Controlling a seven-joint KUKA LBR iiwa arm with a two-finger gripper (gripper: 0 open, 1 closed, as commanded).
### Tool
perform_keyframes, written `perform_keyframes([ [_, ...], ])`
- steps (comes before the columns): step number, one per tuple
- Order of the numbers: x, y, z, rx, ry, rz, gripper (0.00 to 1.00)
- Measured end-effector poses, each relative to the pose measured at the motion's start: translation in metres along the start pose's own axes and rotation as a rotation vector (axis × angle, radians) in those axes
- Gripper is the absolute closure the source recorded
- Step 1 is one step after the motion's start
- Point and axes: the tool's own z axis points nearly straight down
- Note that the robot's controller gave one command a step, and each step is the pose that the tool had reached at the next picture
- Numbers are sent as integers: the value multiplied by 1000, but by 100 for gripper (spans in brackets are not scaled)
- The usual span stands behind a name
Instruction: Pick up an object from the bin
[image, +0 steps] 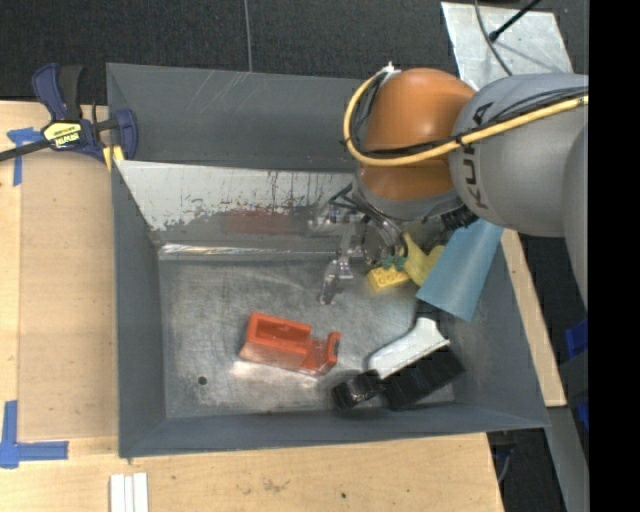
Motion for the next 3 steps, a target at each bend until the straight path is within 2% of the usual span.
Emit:
perform_keyframes([
  [1,0,0,0,0,0,0,0],
  [2,42,59,78,0,-17,-306,100],
  [3,42,60,80,-1,-19,-306,0],
])
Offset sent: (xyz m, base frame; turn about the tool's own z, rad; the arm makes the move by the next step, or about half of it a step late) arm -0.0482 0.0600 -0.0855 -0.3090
